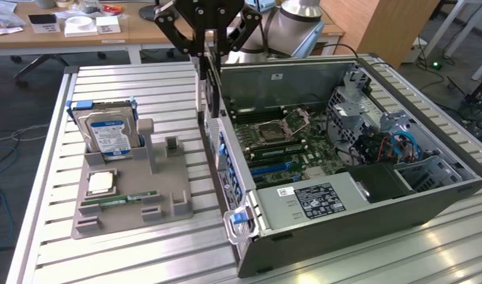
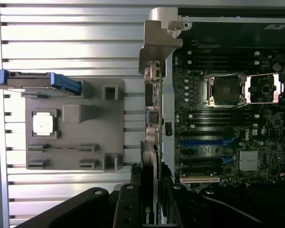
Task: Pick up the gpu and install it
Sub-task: 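Pick up the gpu and move the gpu toward the slot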
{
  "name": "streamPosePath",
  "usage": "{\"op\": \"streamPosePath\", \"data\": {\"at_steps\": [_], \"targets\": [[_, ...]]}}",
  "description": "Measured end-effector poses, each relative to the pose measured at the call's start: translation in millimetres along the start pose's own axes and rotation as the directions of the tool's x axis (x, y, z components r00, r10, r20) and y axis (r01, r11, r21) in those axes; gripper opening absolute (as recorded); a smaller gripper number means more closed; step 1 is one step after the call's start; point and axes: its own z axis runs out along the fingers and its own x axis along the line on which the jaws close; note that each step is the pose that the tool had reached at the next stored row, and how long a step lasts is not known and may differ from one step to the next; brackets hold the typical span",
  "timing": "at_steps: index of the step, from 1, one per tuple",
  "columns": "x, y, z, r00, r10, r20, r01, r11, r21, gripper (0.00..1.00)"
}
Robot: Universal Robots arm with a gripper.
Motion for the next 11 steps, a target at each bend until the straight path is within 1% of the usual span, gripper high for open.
{"op": "streamPosePath", "data": {"at_steps": [5,11], "targets": [[-9.7,0.3,0.2,1.0000,0.000,-0.0001,0.000,1.0000,0.0000,0.26],[-24.7,0.8,0.6,1.0000,0.000,0.0000,0.000,1.0000,-0.0004,0.26]]}}
